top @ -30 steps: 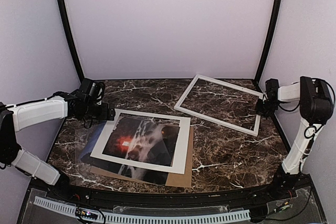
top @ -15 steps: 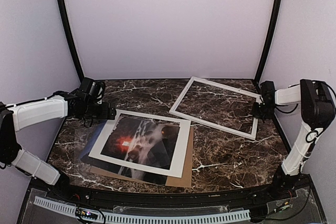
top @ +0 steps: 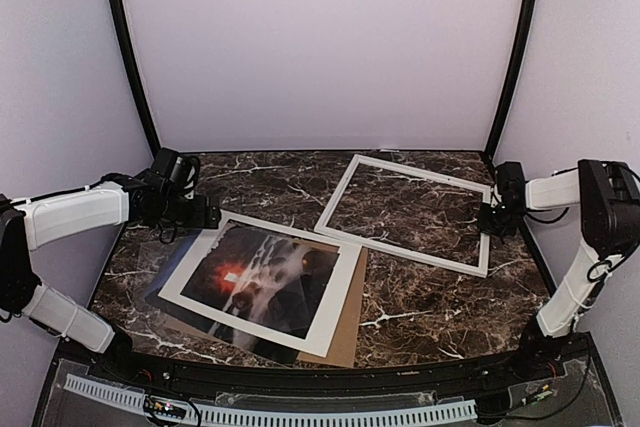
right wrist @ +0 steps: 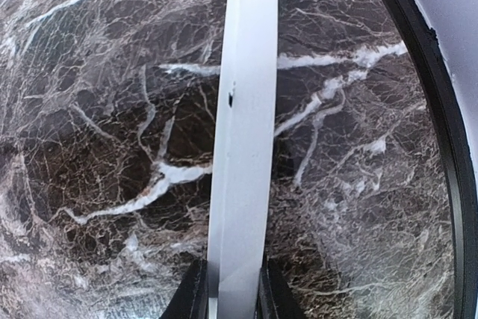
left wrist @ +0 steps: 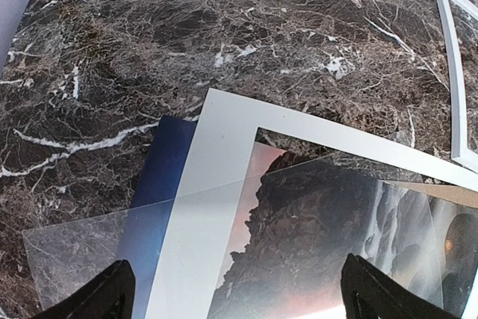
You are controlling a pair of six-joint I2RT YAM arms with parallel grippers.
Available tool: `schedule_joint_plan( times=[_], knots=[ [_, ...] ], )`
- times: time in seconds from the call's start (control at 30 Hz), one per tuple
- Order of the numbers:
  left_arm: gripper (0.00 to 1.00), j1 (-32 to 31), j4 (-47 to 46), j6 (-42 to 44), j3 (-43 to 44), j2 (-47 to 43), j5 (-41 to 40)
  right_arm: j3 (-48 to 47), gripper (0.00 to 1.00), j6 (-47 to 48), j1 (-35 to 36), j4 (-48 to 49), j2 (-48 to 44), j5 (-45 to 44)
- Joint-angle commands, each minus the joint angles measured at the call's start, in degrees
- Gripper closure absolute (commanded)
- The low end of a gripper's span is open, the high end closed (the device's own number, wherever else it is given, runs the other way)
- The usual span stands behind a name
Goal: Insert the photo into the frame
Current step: Move the frame body to the center of the board, then pick up the glass panel from the mat board.
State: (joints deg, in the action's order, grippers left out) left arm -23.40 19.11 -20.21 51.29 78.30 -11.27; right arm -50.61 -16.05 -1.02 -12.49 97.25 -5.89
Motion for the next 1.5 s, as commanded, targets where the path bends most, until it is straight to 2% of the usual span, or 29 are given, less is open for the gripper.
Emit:
schedule_joint_plan(
  times=[0.0, 0.03, 0.23, 0.4, 0.53, 0.67, 0.77, 1.0, 1.17, 1.33, 1.47],
  knots=[
    [0.01, -0.1, 3.0, -0.5, 0.5, -0.8, -0.9, -0.3, 0.98, 3.9, 0.7, -1.4, -2.1, 0.1],
    [0.01, 0.0, 3.3, -0.5, 0.6, -0.3, -0.8, -0.8, 0.94, 3.7, 0.7, -1.8, -2.4, 0.3],
    [0.01, 3.3, 7.1, -0.3, 1.6, 0.6, 4.0, -2.8, 0.54, 2.5, 3.0, -3.2, -7.2, 4.0],
    [0.01, 11.4, 7.1, -0.5, 0.2, -0.7, 14.6, -3.2, 0.35, 1.6, 7.6, -4.2, -10.9, 5.7],
    [0.01, 15.6, 8.4, -1.1, -0.5, -1.8, 15.8, -3.8, 0.27, -1.3, 15.1, -3.4, -12.2, 10.1],
    [0.01, 21.6, 9.1, -1.5, -1.4, -2.1, 17.8, -6.3, 0.24, -5.5, 26.9, -0.6, -9.4, 13.2],
    [0.01, 28.4, 9.2, -2.1, -2.1, -1.6, 20.1, -10.9, 0.24, -8.1, 36.2, 0.9, -3.5, 14.3],
    [0.02, 35.2, 10.6, 0.1, -1.1, 1.0, 18.4, -28.1, 0.24, -11.4, 53.3, 0.6, 13.8, 18.5],
    [0.02, 38.8, 9.9, 0.7, -2.1, 2.5, 18.0, -37.2, 0.24, -13.6, 57.7, -1.7, 23.0, 21.2],
    [0.02, 40.8, 8.9, 1.3, -4.0, 2.5, 15.3, -39.1, 0.25, -16.4, 59.0, -1.1, 26.7, 22.4],
    [0.02, 42.0, 8.2, 1.5, -5.2, 3.4, 17.1, -39.0, 0.25, -17.5, 59.1, -0.6, 27.8, 21.8]
  ],
)
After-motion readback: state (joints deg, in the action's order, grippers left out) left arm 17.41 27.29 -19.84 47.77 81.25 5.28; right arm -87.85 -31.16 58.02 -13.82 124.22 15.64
